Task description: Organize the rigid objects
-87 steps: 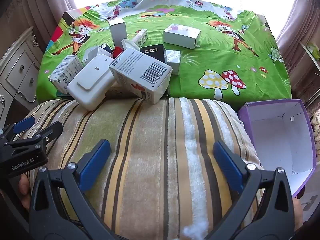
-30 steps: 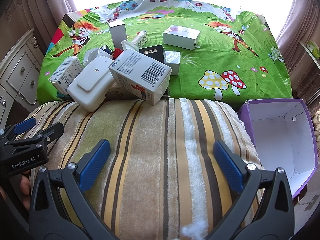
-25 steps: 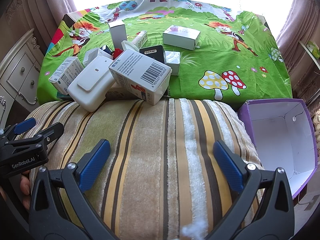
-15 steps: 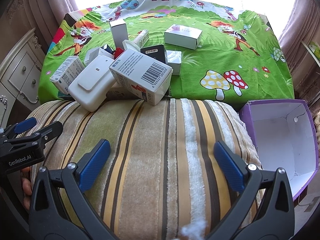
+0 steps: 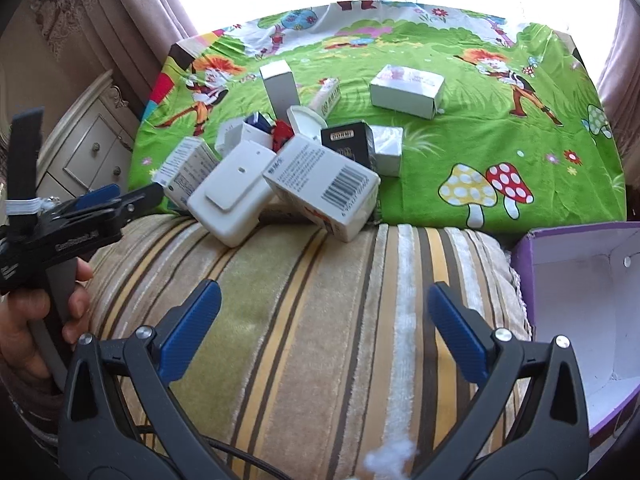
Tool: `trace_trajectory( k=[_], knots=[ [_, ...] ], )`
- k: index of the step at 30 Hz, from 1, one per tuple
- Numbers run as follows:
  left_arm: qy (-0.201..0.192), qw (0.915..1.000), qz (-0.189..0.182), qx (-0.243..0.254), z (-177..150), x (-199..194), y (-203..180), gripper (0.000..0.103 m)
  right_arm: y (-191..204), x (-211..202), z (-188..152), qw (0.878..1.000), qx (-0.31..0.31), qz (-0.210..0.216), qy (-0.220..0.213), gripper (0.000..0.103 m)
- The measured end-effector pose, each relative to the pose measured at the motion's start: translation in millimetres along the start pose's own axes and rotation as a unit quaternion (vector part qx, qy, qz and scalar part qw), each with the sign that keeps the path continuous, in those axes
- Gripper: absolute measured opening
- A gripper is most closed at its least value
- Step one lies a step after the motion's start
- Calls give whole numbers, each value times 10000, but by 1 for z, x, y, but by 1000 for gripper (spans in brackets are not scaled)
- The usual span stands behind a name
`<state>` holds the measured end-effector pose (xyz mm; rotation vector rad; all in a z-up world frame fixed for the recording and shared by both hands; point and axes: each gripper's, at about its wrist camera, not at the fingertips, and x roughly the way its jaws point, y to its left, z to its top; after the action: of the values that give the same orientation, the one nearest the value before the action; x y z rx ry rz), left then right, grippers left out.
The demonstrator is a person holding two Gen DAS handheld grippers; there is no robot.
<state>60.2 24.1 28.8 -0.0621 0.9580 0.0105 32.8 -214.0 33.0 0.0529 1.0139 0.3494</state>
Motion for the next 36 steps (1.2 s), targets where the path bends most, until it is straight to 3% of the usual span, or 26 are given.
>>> trace_trajectory(
  k=[2,6,13,15,20,22,24,27,36],
  knots=[
    [152,9999,-32,77,6,12,2,96,2,0,9,9997,-239,-86,-33,103],
    [349,9992,-15,213,13,29,1,84,4,2,28,9980,-613,-143,-18,103],
    [492,9982,33,349,17,41,-3,51,13,28,44,9854,-1661,-175,337,103],
    [506,9980,33,372,17,41,-4,46,15,36,47,9807,-1906,-237,367,103],
    [447,9980,101,442,16,40,-7,44,16,54,53,9773,-2057,-31,508,95],
    [389,9981,156,460,16,37,-8,41,16,62,53,9773,-2030,-45,601,84],
    [320,9980,238,484,16,34,-9,41,14,68,53,9781,-1958,-7,708,62],
    [206,9977,360,530,16,29,-11,41,14,70,51,9782,-1934,76,751,51],
    [-164,9950,736,662,15,10,-19,41,7,55,49,9849,-1659,152,461,47]
  ],
)
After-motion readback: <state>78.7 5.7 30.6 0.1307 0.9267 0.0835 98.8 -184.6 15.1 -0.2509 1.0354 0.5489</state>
